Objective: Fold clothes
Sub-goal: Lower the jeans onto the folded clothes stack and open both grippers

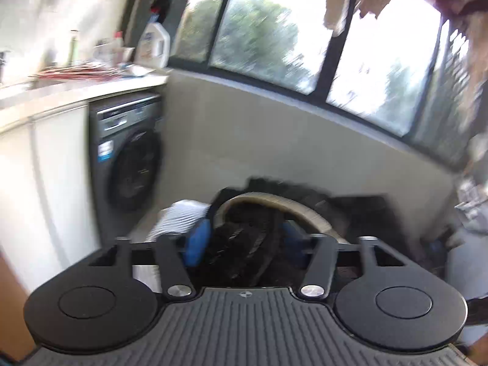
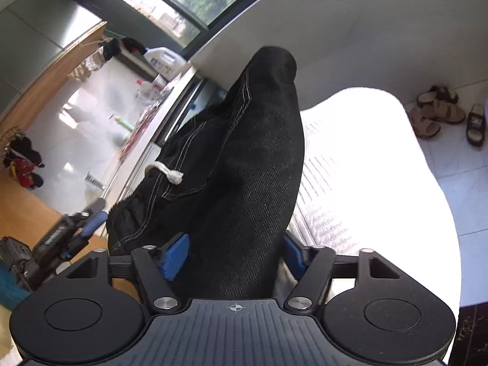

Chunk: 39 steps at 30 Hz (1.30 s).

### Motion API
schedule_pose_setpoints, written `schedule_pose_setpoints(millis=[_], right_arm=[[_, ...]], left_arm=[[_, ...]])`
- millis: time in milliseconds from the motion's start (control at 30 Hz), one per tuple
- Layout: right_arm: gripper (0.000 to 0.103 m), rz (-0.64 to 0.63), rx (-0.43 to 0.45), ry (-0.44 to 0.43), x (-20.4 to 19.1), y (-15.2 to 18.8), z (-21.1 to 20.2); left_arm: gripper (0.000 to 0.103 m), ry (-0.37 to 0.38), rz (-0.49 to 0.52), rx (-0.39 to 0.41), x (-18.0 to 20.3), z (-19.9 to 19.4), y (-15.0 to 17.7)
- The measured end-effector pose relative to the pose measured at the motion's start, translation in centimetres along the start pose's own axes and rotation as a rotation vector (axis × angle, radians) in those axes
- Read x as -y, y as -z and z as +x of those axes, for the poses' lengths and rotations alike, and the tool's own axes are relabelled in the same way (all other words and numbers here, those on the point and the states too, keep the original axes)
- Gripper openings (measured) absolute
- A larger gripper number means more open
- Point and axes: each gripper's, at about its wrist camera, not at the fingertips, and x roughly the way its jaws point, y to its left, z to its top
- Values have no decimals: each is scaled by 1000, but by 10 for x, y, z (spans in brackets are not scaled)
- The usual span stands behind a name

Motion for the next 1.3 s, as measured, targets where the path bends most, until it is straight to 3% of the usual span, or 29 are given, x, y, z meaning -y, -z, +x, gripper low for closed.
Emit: schedule_pose_setpoints(millis=[33,100,267,400,567,600,633,667,700,767,833,867,900,967,1067,1300], right_arm=[[25,-20,28,15,-7,-2,-2],[14,-71,79,36,-21,-5,-8],[11,-145,141,80,-41,-27,-36],[11,-145,98,154,-29,-13,-29],[16,-191,152,206,-34,3,-40],[21,-200,162,217,-35,6,-42],[34,-209,173,228,-36,10,-44],[42,-218,184,238,-37,13,-46],[55,-227,195,249,-38,16,-49],[64,-245,216,270,-40,23,-53],[82,-263,238,291,-42,29,-57],[88,-273,249,301,-43,32,-59],[96,-282,260,312,-44,36,-62],[99,-285,256,335,-44,41,-60],[102,-274,226,370,-43,50,-51],[102,-250,157,453,-39,68,-32]], left_arm=[[33,-20,7,-19,-1,3,2],[33,-52,24,-54,-1,7,7],[32,-5,90,-117,11,2,13],[33,-8,117,-137,3,6,28],[33,10,97,-164,-8,15,38],[35,8,107,-160,-7,14,35],[37,1,114,-154,-6,12,31],[50,-16,120,-145,-5,8,26],[70,-35,127,-133,-4,4,21],[74,-33,155,-101,2,-5,16],[80,-19,188,-62,11,-14,12],[91,-22,210,-40,18,-17,12],[95,-22,232,-24,25,-19,13],[97,-13,268,-28,37,-14,18],[100,-24,284,-128,44,12,31],[103,-68,210,-196,41,32,39]])
